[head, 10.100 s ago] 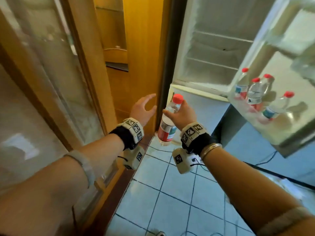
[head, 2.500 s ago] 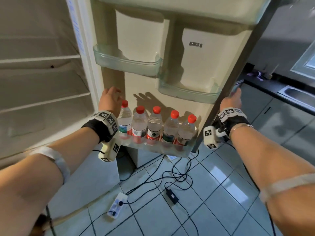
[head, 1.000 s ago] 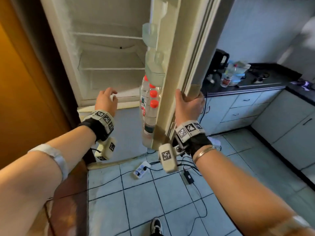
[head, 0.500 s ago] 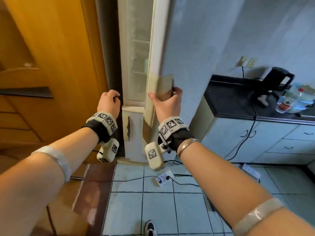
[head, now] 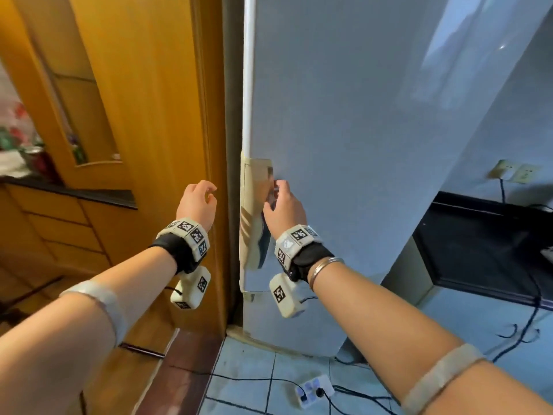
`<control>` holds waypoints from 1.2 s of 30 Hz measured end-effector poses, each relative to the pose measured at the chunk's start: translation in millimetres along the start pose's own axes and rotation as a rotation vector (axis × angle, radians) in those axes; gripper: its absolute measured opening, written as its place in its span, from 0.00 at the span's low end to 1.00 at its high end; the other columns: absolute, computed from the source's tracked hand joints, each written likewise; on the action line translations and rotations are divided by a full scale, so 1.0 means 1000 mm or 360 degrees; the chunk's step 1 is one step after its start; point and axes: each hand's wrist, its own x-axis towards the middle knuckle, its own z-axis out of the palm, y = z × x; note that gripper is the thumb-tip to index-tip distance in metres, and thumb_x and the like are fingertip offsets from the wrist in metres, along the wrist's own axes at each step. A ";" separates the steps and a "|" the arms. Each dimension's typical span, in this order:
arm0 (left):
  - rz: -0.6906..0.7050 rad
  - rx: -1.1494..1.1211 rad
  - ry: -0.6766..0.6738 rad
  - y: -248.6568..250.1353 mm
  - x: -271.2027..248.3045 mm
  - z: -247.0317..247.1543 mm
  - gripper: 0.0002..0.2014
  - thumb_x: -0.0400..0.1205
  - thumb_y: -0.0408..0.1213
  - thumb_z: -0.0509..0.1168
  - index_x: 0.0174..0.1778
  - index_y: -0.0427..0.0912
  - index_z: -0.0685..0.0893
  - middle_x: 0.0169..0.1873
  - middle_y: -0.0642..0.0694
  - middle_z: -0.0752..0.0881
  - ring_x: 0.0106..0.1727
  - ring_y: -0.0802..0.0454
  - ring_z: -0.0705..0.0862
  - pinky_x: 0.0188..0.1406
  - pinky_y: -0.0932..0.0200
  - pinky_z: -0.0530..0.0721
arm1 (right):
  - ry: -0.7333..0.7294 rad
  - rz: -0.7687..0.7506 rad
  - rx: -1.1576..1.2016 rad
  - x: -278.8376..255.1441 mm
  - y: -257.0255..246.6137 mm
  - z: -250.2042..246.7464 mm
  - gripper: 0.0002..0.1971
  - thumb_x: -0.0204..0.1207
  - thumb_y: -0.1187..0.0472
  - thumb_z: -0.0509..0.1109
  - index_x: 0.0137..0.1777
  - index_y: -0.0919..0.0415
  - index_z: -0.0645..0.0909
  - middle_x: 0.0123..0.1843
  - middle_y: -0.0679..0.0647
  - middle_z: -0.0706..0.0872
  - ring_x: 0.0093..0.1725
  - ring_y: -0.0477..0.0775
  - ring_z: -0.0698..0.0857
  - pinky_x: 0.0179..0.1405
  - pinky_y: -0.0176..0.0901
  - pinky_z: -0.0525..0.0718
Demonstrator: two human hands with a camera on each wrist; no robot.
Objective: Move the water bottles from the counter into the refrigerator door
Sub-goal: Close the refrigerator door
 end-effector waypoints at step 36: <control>0.0207 -0.0087 -0.0128 0.035 0.114 0.051 0.13 0.84 0.35 0.56 0.65 0.46 0.75 0.69 0.43 0.75 0.66 0.45 0.77 0.54 0.63 0.74 | 0.0108 0.0093 -0.0985 0.166 0.056 -0.029 0.38 0.77 0.50 0.61 0.82 0.46 0.42 0.84 0.48 0.34 0.81 0.70 0.34 0.72 0.71 0.69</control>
